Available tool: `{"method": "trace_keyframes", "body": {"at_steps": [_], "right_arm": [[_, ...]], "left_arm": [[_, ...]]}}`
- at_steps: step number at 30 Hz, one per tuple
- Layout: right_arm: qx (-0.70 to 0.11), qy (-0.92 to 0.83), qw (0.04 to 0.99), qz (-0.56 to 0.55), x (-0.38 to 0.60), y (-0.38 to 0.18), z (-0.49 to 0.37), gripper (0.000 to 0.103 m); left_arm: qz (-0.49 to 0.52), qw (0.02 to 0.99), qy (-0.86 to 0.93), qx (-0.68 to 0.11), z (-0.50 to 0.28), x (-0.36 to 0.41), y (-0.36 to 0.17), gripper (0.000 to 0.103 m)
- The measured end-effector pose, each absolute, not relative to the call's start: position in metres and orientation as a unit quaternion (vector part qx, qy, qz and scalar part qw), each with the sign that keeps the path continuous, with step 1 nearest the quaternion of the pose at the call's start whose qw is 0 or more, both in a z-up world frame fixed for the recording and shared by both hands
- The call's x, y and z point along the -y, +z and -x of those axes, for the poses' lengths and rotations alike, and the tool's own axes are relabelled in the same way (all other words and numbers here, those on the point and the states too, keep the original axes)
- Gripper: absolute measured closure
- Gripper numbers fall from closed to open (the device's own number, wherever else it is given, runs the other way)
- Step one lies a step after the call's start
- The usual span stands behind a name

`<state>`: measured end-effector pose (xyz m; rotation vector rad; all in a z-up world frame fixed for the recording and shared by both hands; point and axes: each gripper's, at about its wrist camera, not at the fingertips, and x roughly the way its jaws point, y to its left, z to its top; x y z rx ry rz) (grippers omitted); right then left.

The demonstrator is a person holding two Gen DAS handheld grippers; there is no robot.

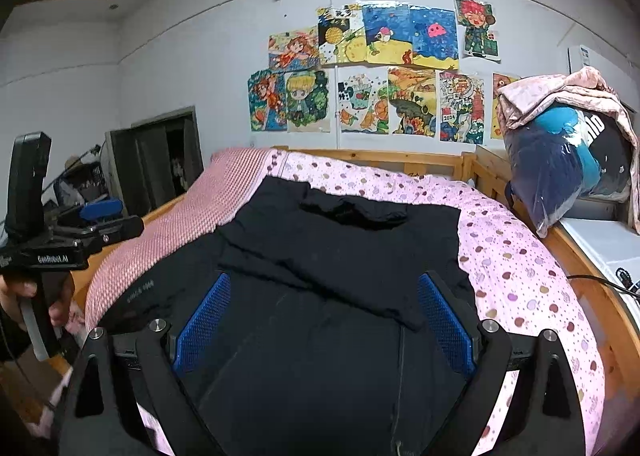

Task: Fold large clothes
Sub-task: 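Move both grippers to the folded edge of the jacket, then grasp the folded edge of the jacket with both grippers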

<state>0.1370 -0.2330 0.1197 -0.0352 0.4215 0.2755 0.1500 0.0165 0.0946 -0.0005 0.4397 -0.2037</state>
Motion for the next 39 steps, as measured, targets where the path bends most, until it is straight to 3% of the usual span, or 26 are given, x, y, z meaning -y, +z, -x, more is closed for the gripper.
{"method": "trace_keyframes", "body": {"at_steps": [8,39], "right_arm": [[-0.230,0.121,0.965,0.040,0.240,0.085,-0.103,0.011],[-0.383,0.093,0.919,0.022,0.273,-0.011,-0.069,0.011]], "left_arm": [[0.017,0.967,-0.097,-0.234,-0.128,-0.035,0.064,0.000],[-0.128,0.924,-0.157,-0.324,-0.076,-0.012,-0.026,0.000]]}}
